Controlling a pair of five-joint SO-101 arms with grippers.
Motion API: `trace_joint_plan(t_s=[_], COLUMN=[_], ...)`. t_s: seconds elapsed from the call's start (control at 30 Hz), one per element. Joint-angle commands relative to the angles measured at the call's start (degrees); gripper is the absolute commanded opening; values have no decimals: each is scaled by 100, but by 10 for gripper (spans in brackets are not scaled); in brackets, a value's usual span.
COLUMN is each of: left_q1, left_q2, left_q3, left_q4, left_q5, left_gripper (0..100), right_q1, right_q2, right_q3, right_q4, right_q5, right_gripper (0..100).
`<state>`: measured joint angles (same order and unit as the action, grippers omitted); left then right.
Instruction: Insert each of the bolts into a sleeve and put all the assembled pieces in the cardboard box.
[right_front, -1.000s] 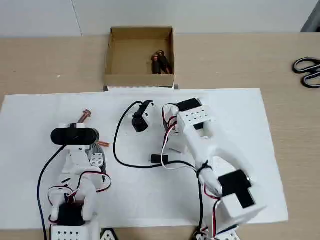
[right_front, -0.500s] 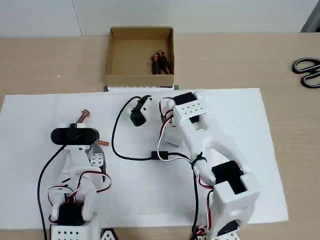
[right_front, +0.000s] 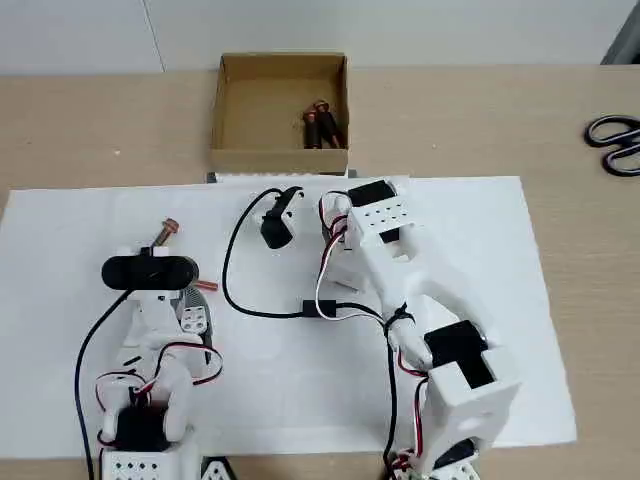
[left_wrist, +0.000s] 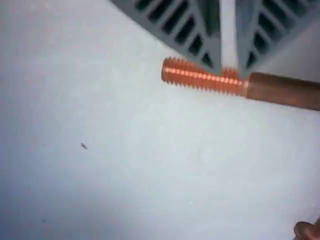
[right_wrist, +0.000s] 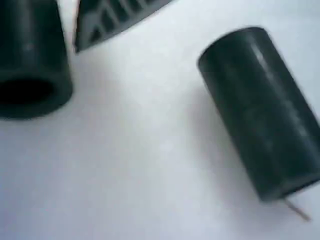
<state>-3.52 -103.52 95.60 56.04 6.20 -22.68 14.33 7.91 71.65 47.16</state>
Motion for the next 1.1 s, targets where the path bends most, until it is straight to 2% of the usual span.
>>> trace_joint_plan(t_s=[0.0, 0.3, 0.53, 0.77, 1.07], left_q1=[-26, -26, -26, -26, -26], left_q2=[-62, -62, -62, -62, -62], left_q3=[-31, -31, -31, -31, -31], left_q4=[-123, -123, -123, -123, -123], left_q5=[9, 9, 9, 9, 9], left_gripper=[7, 7, 7, 7, 7], right_q1=[-110, -426, -242, 13, 154], right_q2=[-321, -277, -268, -75, 541], right_q3=[-202, -202, -176, -176, -176], right_q4=[57, 22, 22, 57, 57], right_q5=[-26, -132, -132, -132, -132], right_gripper=[186, 184, 35, 78, 80])
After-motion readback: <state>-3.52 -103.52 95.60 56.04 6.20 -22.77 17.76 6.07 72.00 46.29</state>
